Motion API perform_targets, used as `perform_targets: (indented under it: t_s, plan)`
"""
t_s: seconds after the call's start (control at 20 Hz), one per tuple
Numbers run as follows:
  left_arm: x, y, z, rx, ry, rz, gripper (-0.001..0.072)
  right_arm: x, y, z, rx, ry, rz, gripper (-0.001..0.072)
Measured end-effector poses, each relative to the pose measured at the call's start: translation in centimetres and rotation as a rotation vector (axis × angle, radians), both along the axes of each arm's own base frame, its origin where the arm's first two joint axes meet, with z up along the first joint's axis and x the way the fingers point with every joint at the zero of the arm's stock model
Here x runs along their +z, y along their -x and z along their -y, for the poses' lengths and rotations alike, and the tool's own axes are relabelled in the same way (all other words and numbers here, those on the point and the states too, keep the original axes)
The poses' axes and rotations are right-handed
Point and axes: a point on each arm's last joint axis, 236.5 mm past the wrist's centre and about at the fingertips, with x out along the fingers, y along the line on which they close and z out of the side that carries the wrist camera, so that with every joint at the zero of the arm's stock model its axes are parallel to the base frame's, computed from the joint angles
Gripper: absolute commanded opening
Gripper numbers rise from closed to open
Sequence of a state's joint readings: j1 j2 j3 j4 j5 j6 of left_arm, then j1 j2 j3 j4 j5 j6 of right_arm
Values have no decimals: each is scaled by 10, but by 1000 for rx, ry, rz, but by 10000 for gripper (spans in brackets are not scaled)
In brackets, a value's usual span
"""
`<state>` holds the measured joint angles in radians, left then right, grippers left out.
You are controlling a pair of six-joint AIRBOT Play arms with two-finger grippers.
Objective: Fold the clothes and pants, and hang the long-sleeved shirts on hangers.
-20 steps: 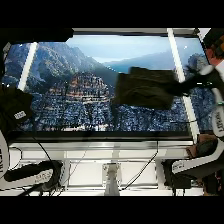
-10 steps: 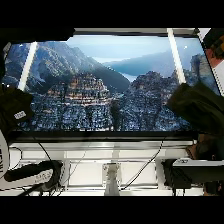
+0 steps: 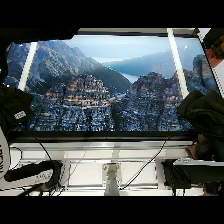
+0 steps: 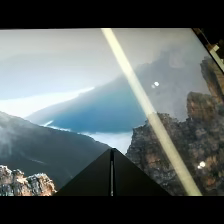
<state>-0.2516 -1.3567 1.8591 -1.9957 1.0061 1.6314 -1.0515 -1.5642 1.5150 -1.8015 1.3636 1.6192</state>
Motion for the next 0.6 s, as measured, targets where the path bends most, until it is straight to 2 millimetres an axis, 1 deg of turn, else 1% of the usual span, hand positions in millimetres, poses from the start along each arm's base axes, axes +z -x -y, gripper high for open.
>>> perform_targets:
  t_s: [0.05, 0.1, 0.15, 0.2, 0.25, 0.3, 0.4, 0.45, 0.5, 0.55, 0.6]
  plan:
    - [0, -1, -1, 3, -3, 1, 10, 13, -9, 6, -18, 25, 49, 558]
    - [-1, -2, -4, 11, -11, 3, 10, 28, -26, 9, -30, 40, 126, 364]
    - [-2, -4, -9, 23, -27, 7, 10, 43, -47, 8, -31, 40, 218, 130]
    - [-3, -6, -15, 38, -43, 12, 10, 60, -73, 3, -15, 33, 319, 41]
    - [-2, -8, -22, 53, -54, 19, 9, 80, -104, -7, 23, 14, 434, 41]
    - [0, -9, -29, 69, -64, 26, 10, 100, -136, -22, 80, -16, 543, 40]
    - [11, -7, -45, 103, -73, 52, 10, 140, -196, -67, 212, -94, 728, 40]
    - [19, -3, -54, 120, -74, 67, 10, 160, -225, -98, 292, -140, 809, 40]
    - [26, 1, -62, 135, -77, 78, 9, 177, -249, -128, 367, -183, 871, 39]
    - [34, 7, -71, 151, -80, 93, 9, 193, -271, -162, 448, -225, 922, 39]
    - [42, 14, -78, 163, -81, 104, 10, 207, -288, -196, 524, -264, 960, 39]
